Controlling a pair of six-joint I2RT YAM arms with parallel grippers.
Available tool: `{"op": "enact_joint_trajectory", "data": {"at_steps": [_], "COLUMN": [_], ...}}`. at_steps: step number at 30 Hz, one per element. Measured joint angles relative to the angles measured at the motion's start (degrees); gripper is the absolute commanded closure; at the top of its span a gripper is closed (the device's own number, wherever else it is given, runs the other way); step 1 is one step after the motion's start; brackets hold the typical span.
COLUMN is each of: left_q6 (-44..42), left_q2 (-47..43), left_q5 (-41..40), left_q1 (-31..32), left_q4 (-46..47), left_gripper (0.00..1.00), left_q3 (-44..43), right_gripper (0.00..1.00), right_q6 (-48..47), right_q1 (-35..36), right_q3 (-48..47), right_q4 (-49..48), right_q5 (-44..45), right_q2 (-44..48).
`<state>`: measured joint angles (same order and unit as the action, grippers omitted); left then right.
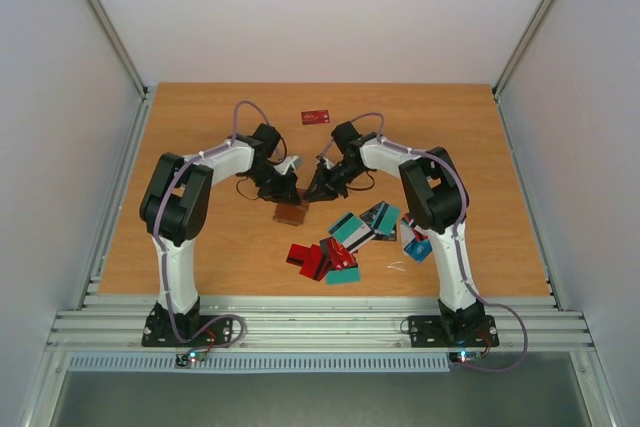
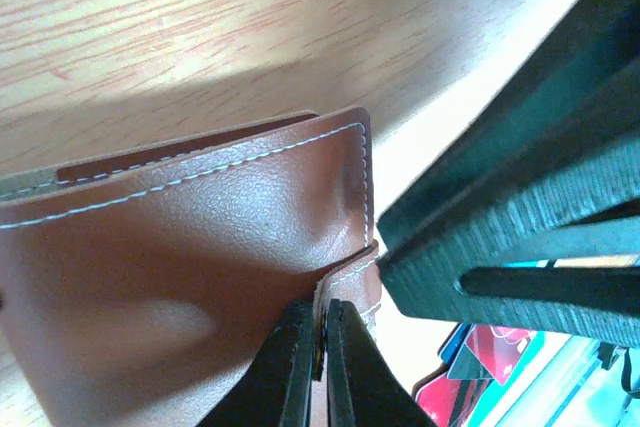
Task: Put the credit cards into the card holder
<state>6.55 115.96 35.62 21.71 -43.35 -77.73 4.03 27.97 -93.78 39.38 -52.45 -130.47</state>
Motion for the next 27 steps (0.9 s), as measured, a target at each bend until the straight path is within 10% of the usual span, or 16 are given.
{"op": "enact_joint_trajectory", "data": {"at_steps": [27], "left_q6": [3.91], "left_q2": [-0.70], "left_q5": [4.55], "left_q1": [-2.99], "left_q4": [1.14], "left_gripper": [0.66], "left_q3": [-0.04], "right_gripper": [0.92], "right_q6": [3.39], "right_q1": [1.73], "right_q3": [4.04], "right_q4": [-1.14], "right_q5": [1.90], "right_q2": [0.96]}}
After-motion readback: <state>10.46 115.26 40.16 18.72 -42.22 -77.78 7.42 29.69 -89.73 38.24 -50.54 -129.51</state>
